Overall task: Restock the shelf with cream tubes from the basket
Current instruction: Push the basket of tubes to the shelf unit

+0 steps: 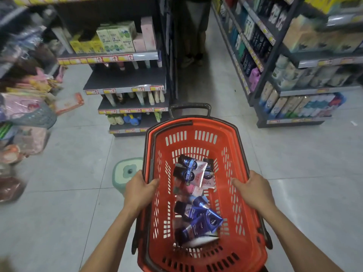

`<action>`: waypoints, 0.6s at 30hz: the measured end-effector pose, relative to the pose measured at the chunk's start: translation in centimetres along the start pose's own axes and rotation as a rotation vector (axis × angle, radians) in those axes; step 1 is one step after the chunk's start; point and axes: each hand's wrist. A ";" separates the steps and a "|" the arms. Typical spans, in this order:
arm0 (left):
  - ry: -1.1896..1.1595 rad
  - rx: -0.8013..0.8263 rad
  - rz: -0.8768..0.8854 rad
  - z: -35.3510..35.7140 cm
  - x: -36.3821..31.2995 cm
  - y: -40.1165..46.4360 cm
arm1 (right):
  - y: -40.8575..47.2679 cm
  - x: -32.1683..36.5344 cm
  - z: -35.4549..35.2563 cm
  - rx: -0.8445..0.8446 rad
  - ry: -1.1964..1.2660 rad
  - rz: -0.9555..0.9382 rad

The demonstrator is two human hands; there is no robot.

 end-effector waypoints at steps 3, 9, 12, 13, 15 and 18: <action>-0.006 -0.023 -0.018 1.5 -3.4 2.3 | 4.4 0.9 -2.0 0.011 0.012 -0.015; -0.006 -0.065 -0.040 3.2 -8.4 6.1 | 11.4 2.1 -3.7 0.061 0.028 -0.039; -0.020 -0.072 -0.056 3.1 -9.8 8.2 | 13.6 3.7 -4.1 0.092 0.035 -0.042; -0.025 -0.070 -0.056 3.2 -10.1 9.0 | 14.4 4.2 -4.1 0.105 0.033 -0.039; -0.024 -0.067 -0.057 3.2 -10.8 10.8 | 16.2 5.2 -3.9 0.111 0.028 -0.040; -0.012 -0.061 -0.075 3.0 -11.3 14.0 | 18.6 7.3 -3.3 0.118 0.031 -0.037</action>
Point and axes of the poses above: each hand's wrist, its own y-axis towards the middle knuckle, its own z-axis out of the palm, x = y × z, and after that the axes turned 2 degrees about -z, right-handed
